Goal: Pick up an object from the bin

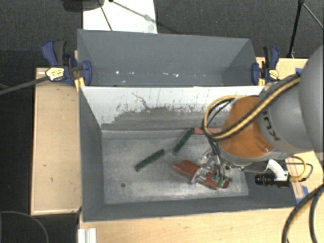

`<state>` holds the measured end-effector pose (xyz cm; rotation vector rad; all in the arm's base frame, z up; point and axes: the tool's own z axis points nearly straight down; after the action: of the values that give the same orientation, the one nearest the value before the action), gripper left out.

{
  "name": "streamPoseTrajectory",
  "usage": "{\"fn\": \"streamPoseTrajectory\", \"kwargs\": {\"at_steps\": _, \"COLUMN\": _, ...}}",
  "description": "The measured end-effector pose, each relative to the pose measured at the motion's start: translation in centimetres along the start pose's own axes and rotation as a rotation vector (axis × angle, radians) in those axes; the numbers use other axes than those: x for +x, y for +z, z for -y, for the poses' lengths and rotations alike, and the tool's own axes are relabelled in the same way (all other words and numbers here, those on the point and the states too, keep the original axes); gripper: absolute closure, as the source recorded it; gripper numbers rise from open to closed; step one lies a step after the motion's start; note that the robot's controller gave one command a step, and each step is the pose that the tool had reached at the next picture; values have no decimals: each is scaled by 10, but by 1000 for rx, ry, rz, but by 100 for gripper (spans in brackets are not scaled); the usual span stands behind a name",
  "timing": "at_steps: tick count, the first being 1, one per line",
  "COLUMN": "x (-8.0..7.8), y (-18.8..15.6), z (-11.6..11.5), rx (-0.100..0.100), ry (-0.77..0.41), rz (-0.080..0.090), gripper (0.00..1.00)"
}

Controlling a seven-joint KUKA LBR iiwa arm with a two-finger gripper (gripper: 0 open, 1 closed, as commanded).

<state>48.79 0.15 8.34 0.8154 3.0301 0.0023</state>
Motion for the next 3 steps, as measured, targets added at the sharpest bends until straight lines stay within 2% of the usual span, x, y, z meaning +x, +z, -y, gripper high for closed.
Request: {"fn": "streamPoseTrajectory", "kwargs": {"at_steps": 3, "x": 0, "y": -14, "z": 0, "rx": 2, "ry": -6, "rz": -2, "gripper": 100}}
